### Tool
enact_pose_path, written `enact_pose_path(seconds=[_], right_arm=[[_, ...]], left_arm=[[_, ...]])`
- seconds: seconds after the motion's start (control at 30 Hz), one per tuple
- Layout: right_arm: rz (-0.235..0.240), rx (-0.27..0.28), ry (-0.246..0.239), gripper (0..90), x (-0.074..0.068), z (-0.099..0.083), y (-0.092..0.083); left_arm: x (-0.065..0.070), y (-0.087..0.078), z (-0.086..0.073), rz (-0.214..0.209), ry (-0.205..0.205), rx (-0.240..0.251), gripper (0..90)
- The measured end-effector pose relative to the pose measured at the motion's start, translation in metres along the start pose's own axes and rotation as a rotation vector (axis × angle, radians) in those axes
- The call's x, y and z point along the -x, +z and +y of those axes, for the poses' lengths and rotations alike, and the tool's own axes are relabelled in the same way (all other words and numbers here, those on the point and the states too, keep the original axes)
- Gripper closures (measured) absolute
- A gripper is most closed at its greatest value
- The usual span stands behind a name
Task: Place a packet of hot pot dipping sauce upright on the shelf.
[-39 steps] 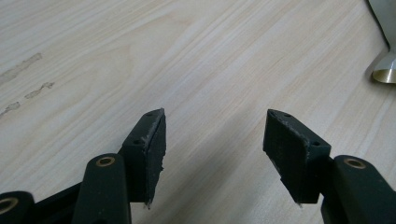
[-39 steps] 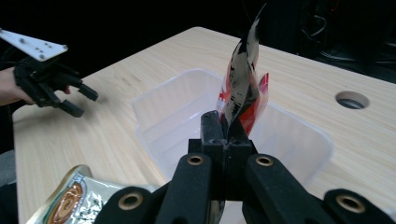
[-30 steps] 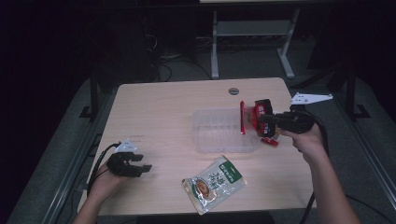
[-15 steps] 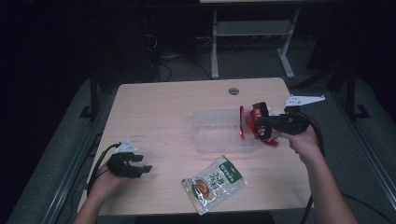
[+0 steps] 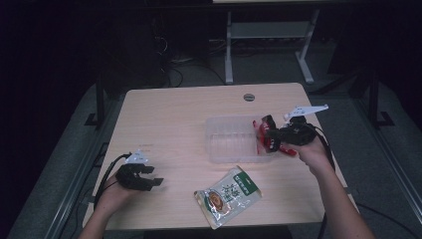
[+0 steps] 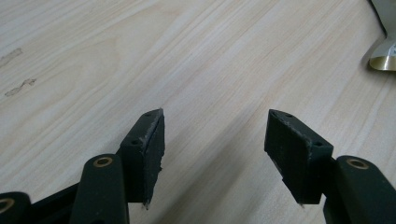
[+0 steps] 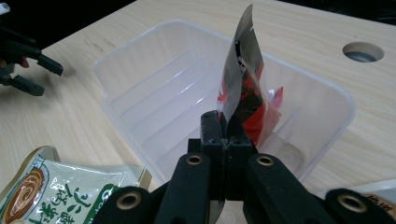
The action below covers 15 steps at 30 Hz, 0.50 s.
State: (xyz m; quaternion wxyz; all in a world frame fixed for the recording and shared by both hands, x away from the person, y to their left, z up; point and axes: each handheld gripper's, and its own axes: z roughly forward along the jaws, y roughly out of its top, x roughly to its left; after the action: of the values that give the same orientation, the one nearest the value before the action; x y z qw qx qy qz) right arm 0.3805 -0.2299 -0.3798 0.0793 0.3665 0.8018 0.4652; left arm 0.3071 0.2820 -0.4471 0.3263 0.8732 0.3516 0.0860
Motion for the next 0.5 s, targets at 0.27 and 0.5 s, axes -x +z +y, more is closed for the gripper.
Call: enact_pose_path(seconds=[0.27, 0.5], right_arm=[[0.004, 0.016, 0.027, 82.1, 0.0026, -0.0021, 0.0066], [-0.006, 0.02, 0.032, 68.2, 0.0028, -0.0023, 0.0075]], left_arm=[[0.0, 0.0012, -0.0018, -0.012, 0.011, -0.012, 35.2], [0.0002, 0.0023, -0.0021, -0.022, 0.016, -0.017, 34.2]])
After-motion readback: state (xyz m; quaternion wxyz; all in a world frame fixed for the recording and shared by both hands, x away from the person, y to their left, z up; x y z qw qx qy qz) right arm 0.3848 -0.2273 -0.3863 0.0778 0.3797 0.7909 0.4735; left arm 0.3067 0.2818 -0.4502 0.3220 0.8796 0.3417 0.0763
